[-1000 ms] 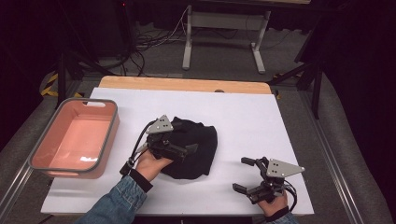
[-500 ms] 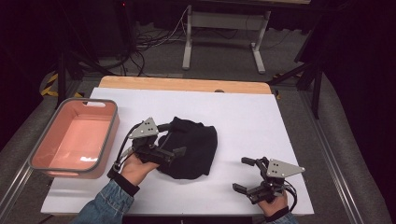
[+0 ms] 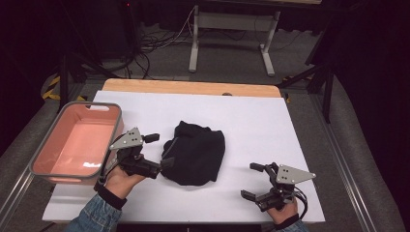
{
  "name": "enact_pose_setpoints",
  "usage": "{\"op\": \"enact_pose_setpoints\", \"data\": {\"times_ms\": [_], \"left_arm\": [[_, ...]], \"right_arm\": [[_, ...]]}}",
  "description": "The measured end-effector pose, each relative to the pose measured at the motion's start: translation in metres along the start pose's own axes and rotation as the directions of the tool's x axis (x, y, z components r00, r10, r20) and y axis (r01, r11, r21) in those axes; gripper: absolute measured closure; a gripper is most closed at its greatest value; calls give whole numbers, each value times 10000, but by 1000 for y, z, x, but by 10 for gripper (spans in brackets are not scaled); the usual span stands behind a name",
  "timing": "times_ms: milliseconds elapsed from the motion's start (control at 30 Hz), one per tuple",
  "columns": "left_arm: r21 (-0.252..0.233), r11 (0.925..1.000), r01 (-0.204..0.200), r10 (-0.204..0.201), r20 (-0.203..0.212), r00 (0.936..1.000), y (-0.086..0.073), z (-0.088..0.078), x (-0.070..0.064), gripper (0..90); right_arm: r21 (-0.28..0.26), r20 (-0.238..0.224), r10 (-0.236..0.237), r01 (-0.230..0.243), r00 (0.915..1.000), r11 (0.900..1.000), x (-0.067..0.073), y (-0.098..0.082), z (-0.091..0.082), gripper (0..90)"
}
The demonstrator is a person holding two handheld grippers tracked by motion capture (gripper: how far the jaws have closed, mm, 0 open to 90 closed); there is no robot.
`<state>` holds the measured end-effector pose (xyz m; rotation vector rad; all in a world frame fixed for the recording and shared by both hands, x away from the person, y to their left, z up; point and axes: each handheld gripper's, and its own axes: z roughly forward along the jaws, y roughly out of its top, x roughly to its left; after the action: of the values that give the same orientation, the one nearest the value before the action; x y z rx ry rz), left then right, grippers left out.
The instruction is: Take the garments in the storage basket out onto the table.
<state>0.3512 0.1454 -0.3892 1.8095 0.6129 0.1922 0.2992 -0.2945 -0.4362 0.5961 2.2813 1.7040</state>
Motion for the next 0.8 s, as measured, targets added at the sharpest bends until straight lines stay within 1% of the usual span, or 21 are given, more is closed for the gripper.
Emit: {"op": "enact_pose_setpoints", "data": {"times_ms": [133, 233, 300, 400, 500, 567, 633, 700, 733, 767, 800], "left_arm": [[44, 10000, -46, 46, -114, 9999, -9, -6, 2, 1], [-31, 9998, 171, -172, -129, 9998, -17, -11, 5, 1], [-96, 9997, 204, -205, -135, 9997, -22, -14, 7, 1], [115, 9998, 131, -129, -174, 9998, -31, -16, 9, 1], [241, 9993, 291, -287, -162, 9995, -41, -19, 11, 1], [363, 9991, 205, -189, -443, 9988, -46, -22, 10, 1], [451, 9990, 53, -26, -592, 9982, -51, -24, 9, 1], [449, 9990, 45, -20, -568, 9984, -55, -25, 8, 1], [458, 9988, 166, -140, -566, 9983, -60, -26, 8, 1], [421, 9991, 92, -63, -687, 9976, -62, -27, 8, 1], [370, 9990, 232, -203, -781, 9967, -66, -28, 8, 2]], "right_arm": [[-5, -2, -5, 5, 10000, 10000, 0, 0, 0, 36], [16, 13, -10, 10, 10000, 10000, 0, 0, 0, 36], [24, 20, -6, 6, 10000, 10000, 0, 0, 0, 36], [34, 33, 0, 0, 10000, 10000, 0, 0, 0, 36], [42, 64, -14, 14, 10000, 10000, 0, 0, 0, 36], [53, 67, -18, 18, 10000, 10000, 0, 0, 0, 36], [68, 79, -19, 18, 10000, 10000, 0, 0, 0, 36], [71, 80, -18, 17, 10000, 10000, 0, 0, 1, 36], [66, 84, -16, 15, 10000, 10000, 0, 0, 0, 36], [55, 91, -18, 17, 10000, 10000, 0, 0, 0, 36], [58, 94, -12, 11, 10000, 10000, 0, 0, 0, 36]]}}
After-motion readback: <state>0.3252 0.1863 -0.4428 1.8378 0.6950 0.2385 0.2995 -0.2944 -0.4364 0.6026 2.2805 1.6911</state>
